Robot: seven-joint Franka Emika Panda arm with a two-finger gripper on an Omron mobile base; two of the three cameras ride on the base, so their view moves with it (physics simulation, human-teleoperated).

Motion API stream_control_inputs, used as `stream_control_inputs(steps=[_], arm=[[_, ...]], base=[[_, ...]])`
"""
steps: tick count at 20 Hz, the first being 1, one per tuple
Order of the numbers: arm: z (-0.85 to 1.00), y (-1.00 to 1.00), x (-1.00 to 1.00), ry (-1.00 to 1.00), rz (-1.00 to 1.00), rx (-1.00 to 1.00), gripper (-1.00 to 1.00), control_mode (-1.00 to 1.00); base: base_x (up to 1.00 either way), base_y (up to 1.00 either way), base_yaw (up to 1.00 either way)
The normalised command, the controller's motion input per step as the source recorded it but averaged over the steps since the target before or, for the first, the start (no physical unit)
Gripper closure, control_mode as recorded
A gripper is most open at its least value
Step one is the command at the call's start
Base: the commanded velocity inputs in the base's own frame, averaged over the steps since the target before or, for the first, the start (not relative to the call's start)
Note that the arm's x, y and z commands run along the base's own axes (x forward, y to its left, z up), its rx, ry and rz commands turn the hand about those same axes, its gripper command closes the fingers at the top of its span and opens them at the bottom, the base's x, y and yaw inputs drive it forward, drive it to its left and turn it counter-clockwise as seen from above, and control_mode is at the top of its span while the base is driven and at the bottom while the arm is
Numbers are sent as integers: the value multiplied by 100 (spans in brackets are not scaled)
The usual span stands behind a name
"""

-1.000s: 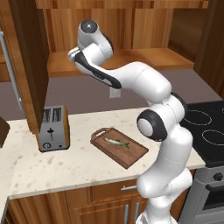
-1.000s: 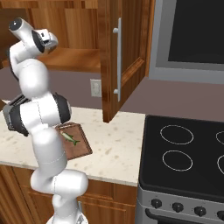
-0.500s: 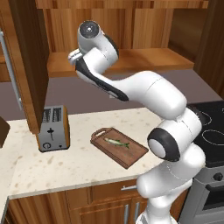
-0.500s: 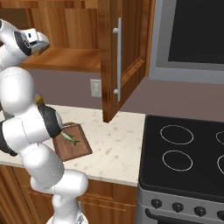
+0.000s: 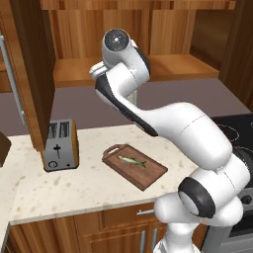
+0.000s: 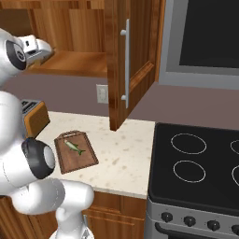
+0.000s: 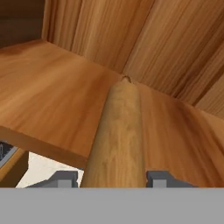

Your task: Open the cabinet, retrieve the rolling pin, and place it next to the meat on the cutting board to prepare for tenderizing.

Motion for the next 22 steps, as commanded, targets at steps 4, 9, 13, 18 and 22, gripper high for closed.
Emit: stream_control_inputs(steps=[4, 9, 13, 18, 22], arm=[[0, -51, -91, 0, -7, 0, 100, -100], [0, -45, -94, 0, -9, 0, 100, -100], [-3, -40, -90, 0, -9, 0, 100, -100], [-22, -29, -80, 3, -7, 0, 100, -100], [-39, -24, -68, 9, -5, 0, 100, -100]], base=[[0, 0, 0], [0, 0, 0], [0, 0, 0], [0, 0, 0], [0, 0, 0]])
